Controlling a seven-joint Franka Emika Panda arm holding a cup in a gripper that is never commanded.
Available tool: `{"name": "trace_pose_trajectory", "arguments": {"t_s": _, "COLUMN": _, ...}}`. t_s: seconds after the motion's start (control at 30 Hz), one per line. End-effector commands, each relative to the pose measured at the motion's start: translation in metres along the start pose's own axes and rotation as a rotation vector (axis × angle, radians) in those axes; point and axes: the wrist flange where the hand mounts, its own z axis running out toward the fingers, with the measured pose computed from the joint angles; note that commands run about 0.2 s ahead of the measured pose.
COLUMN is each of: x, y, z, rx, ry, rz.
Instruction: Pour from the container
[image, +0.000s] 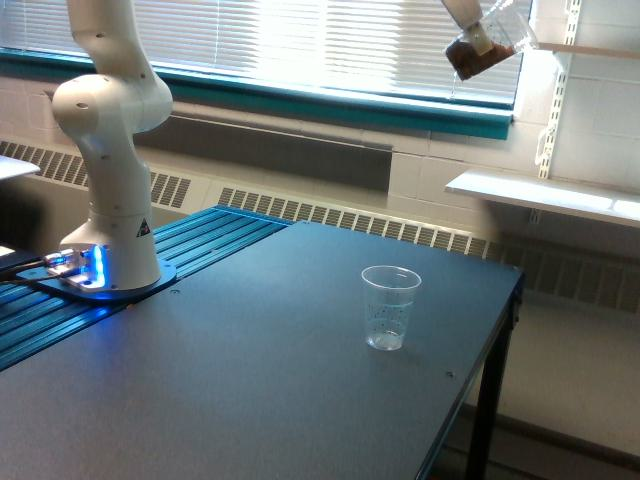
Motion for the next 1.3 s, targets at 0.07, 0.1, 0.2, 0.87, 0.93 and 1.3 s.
{"name": "trace_pose_trajectory", "arguments": {"t_s": 0.07, "x": 0.019, "y": 0.029, "z": -0.009, "rx": -0.020, "ry": 0.042, "rz": 0.016}}
{"name": "trace_pose_trajectory", "arguments": {"t_s": 0.1, "x": 0.020, "y": 0.033, "z": -0.009, "rx": -0.024, "ry": 0.044, "rz": 0.018}}
{"name": "trace_pose_trajectory", "arguments": {"t_s": 0.2, "x": 0.023, "y": 0.046, "z": -0.006, "rx": -0.036, "ry": 0.044, "rz": 0.018}}
{"name": "trace_pose_trajectory", "arguments": {"t_s": 0.87, "x": 0.019, "y": 0.155, "z": 0.015, "rx": -0.178, "ry": 0.028, "rz": 0.016}}
{"name": "trace_pose_trajectory", "arguments": {"t_s": 0.93, "x": 0.015, "y": 0.166, "z": 0.016, "rx": -0.191, "ry": 0.023, "rz": 0.019}}
{"name": "trace_pose_trajectory", "arguments": {"t_s": 1.3, "x": -0.017, "y": 0.221, "z": 0.023, "rx": -0.259, "ry": -0.012, "rz": 0.016}}
